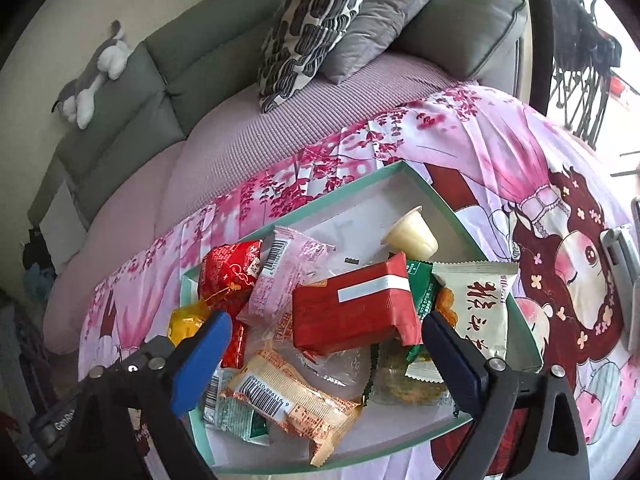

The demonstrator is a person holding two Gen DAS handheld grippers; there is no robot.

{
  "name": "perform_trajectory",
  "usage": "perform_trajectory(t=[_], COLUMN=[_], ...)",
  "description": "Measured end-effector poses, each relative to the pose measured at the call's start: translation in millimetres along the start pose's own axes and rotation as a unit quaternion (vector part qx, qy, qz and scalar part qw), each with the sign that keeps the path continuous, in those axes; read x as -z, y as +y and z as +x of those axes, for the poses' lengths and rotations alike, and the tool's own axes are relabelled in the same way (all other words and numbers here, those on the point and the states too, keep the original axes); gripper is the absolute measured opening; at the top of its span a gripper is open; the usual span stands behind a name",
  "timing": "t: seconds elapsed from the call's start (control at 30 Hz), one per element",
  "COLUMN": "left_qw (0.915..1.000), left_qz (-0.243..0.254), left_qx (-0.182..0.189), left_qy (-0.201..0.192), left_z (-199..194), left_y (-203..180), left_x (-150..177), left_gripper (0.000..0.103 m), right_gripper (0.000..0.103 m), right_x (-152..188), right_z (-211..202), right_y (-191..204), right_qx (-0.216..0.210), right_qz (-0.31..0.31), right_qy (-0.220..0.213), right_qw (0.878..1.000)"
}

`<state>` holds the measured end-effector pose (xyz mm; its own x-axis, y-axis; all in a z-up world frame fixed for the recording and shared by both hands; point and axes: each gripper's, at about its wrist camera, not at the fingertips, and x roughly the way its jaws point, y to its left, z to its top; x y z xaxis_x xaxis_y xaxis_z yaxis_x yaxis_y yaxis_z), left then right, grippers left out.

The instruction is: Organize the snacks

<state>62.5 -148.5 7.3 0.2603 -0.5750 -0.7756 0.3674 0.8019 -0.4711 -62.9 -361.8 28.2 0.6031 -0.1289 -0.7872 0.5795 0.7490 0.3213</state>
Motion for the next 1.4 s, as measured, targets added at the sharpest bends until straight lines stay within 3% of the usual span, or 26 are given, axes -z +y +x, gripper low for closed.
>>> perform_trajectory(t=[0.17,0.23,0.37,0.47,0.53,0.6,0.77,0.87,0.97,1.4], left_qw=[0.9998,0.9991,0.9918,0.9786,0.963,0.9535,0.9572,0.9497,0.9502,0.9518], left_qz=[-0.001,0.003,0.024,0.04,0.049,0.058,0.037,0.043,0.052,0.045], left_qx=[-0.013,-0.036,-0.115,-0.191,-0.255,-0.285,-0.278,-0.303,-0.303,-0.303], left_qy=[-0.017,-0.025,-0.05,-0.065,-0.074,-0.079,-0.073,-0.066,-0.053,-0.005], left_z=[-17,-22,-36,-46,-55,-63,-77,-79,-77,-60], left_y=[6,9,19,27,32,37,53,55,54,66], left_x=[5,8,20,31,41,50,70,81,89,91], left_gripper=[0.082,0.087,0.088,0.088,0.088,0.088,0.088,0.088,0.088,0.088], right_gripper=[0.099,0.1,0.101,0.101,0.101,0.101,0.101,0.101,0.101,0.101], right_x=[4,6,20,34,45,57,85,97,108,107], right_z=[-7,-10,-15,-18,-19,-20,-19,-17,-16,-17], right_y=[2,4,14,23,29,34,44,46,45,46], right_qx=[0.007,0.007,0.008,0.005,0.002,-0.001,-0.003,-0.002,0.004,-0.005], right_qz=[-0.006,-0.01,-0.031,-0.049,-0.061,-0.069,-0.094,-0.101,-0.103,-0.111], right_qy=[-0.008,-0.012,-0.012,-0.01,-0.009,-0.004,0.014,0.022,0.03,0.023], right_qw=[1.0,1.0,0.999,0.999,0.998,0.998,0.995,0.995,0.994,0.994])
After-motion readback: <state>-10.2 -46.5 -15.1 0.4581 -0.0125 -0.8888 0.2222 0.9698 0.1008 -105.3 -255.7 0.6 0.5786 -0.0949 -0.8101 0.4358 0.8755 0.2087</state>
